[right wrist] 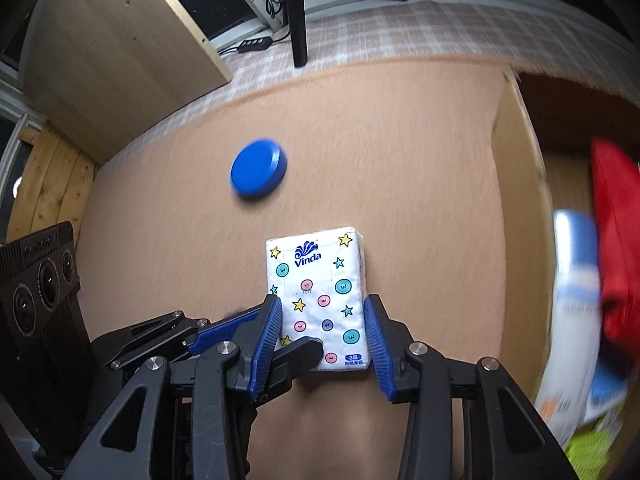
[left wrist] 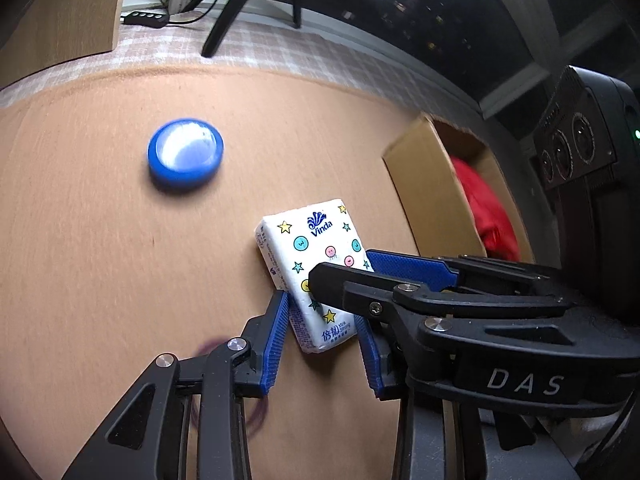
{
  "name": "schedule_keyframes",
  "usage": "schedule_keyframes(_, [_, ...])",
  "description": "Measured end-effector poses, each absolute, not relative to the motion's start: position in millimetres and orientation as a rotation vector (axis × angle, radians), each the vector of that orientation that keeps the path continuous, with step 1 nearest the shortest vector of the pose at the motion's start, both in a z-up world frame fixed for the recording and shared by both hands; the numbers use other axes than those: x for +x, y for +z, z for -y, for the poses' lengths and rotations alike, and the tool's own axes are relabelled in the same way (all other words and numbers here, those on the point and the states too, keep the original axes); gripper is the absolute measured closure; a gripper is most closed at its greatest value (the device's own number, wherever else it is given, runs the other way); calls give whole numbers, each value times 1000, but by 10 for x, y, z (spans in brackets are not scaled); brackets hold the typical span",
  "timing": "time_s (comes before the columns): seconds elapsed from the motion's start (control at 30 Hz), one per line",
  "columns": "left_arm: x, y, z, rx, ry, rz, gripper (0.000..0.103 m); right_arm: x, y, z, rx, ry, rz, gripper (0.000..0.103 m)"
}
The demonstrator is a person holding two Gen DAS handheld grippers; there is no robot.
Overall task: Organize objects
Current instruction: 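Lift the tissue pack with the right gripper and carry it over the box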
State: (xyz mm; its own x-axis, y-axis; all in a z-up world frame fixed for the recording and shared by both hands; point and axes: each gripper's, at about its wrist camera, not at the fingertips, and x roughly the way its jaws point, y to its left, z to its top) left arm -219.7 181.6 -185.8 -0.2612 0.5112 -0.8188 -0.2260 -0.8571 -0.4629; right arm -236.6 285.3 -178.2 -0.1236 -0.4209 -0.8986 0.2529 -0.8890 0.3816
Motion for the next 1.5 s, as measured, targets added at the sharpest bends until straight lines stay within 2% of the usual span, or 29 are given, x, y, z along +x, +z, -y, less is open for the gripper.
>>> schedule_keyframes(0.33, [-1510, -1778, -1907, -1548, 2127, 226, 67, -1642, -1811, -3070, 1703, -2041, 311, 64])
schedule_keyframes(0.6, [-1032, -1803, -1888, -1533, 2122, 234, 66, -1210, -1821, -3189, 1667, -2062, 339, 64])
schedule_keyframes(0.97, [-826, -1879, -1901, -1526, 2114, 268, 66, -1023, -1847, -3247, 1641, -2080, 331, 64])
schedule_keyframes(1.23, [-736, -1761, -1921, -1506, 2141, 267, 67, -939, -1656, -3237, 1584, -2115, 292, 64])
schedule_keyframes(1.5, [-679, -1304, -2040, -1397, 2180, 225, 67, -899, -1219, -3447, 1463, -2199, 314, 64])
